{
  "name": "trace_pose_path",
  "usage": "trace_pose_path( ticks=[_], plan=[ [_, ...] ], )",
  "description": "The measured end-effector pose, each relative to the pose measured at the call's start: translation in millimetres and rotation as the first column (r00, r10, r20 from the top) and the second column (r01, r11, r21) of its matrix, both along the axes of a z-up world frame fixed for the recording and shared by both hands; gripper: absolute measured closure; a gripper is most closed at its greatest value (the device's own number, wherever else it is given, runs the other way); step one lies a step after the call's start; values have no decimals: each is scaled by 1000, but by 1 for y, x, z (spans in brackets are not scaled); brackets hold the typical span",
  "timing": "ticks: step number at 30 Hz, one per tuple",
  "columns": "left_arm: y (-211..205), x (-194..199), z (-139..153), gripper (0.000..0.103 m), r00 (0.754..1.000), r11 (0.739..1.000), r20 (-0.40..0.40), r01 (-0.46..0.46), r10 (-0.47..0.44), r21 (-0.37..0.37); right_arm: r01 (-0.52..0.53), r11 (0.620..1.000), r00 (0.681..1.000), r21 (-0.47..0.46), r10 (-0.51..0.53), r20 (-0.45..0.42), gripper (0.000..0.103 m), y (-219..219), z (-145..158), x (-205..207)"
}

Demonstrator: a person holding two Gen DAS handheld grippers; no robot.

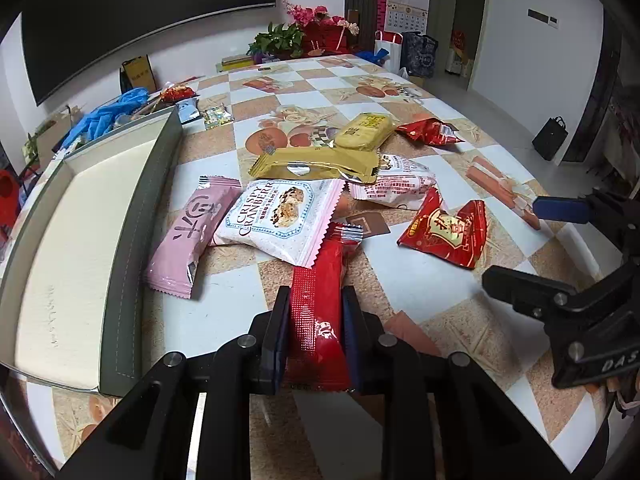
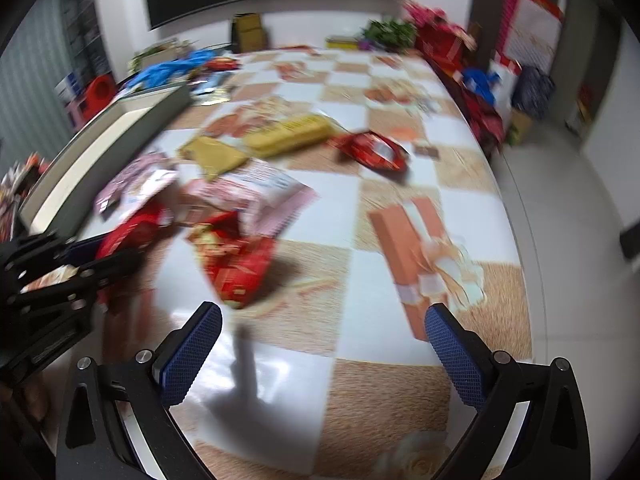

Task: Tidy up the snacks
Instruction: 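Grasp the red wrapped snack bar with the left gripper, then grasp the red-gold snack packet with the right gripper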

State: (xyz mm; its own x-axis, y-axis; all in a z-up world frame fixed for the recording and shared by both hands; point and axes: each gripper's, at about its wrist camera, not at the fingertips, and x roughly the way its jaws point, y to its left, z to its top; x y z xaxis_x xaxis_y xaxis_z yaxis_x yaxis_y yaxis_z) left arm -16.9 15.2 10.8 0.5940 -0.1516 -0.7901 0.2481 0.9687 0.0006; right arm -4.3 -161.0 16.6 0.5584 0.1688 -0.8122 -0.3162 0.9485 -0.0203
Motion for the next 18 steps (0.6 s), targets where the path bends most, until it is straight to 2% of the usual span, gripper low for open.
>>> trace_pose_path(
  ticks=[4, 9, 10, 11, 13, 14, 18],
  plan=[
    [7, -2, 0, 76, 1000, 1000, 3, -10, 10, -2, -81, 997, 997, 12, 81, 5, 1, 23, 4, 2],
    [21, -3, -1, 75, 999, 999, -1, -35, 35, -33, -133, 990, 991, -41, 133, 0, 1, 51, -1, 14],
    [23, -4, -1, 75, 999, 998, -2, -39, 39, -39, -135, 990, 991, -49, 134, -17, 7, 55, -6, 20],
    [25, -3, -1, 75, 999, 998, -3, -42, 42, -48, -137, 990, 990, -45, 135, -35, 33, 56, -10, 22],
    [26, -3, -1, 75, 999, 997, -4, -43, 43, -58, -120, 993, 991, -2, 120, -53, 50, 53, -13, 28],
    [26, -3, -1, 75, 999, 997, -4, -44, 43, -59, -108, 994, 993, -17, 107, -45, 64, 53, -12, 29],
    [26, -4, 0, 75, 998, 997, -6, -59, 59, -45, -101, 995, 994, 7, 101, -51, 67, 48, -12, 23]
  ],
)
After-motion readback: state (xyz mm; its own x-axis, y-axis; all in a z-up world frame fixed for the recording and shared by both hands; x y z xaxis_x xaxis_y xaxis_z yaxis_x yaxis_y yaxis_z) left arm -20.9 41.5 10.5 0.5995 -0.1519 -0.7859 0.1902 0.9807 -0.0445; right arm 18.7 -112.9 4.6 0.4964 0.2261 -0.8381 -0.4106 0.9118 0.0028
